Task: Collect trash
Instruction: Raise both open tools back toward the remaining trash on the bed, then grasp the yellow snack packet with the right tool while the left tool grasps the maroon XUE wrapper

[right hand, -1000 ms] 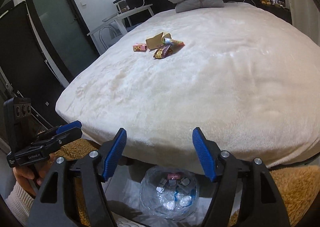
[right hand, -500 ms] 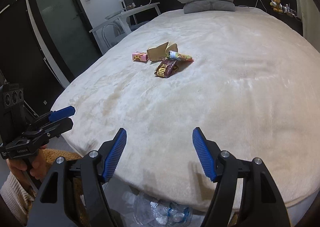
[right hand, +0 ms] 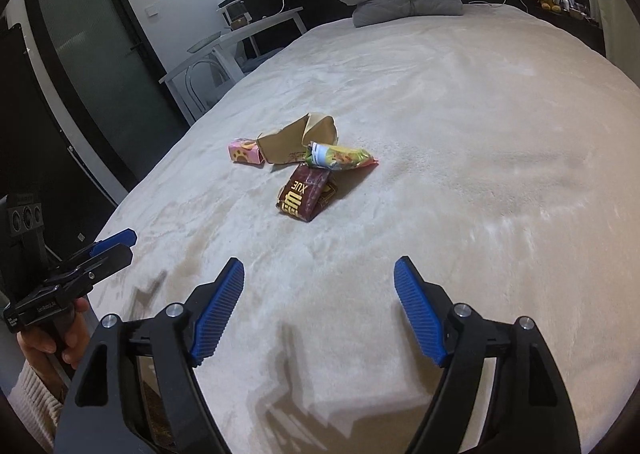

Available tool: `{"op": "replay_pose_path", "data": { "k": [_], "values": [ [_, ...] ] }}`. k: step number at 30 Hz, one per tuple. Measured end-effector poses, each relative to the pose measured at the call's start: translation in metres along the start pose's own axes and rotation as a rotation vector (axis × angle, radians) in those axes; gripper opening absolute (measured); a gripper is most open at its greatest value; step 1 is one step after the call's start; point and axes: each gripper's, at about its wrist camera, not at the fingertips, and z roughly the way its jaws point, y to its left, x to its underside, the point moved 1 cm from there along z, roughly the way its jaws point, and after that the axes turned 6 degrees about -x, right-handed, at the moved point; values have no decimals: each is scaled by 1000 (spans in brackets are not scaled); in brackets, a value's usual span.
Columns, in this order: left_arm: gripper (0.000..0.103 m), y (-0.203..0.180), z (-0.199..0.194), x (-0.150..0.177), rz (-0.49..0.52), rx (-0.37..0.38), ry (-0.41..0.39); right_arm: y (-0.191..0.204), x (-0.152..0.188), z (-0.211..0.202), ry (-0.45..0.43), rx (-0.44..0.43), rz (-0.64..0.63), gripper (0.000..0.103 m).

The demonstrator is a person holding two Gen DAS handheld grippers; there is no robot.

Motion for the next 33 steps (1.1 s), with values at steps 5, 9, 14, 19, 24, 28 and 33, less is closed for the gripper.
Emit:
{"op": "replay_pose_path", "data": {
  "k": [5, 9, 14, 19, 24, 28, 33],
  "values": [
    [72, 10, 14, -10, -12, -14, 8, -8, -19, 31, 0, 17, 16, 94],
    [72, 13, 26, -12, 17, -32, 23, -17, -34, 56, -5, 37, 37, 95],
    [91, 18, 38, -13, 45, -54, 6, -22, -48, 84, 8, 65, 33, 95],
    [92, 26, 53, -11, 75, -46, 28, -25, -59, 101, 6, 89, 41, 95],
    [97, 27, 59, -9, 97, -44, 29, -27, -67, 115, 21, 126, 46, 95],
    [97, 24, 61, -6, 114, -49, 35, -29, -74, 124, 24, 114, 48, 93],
    [97, 25, 61, -5, 113, -45, 39, -28, -75, 134, 57, 116, 35, 74]
  ]
}}
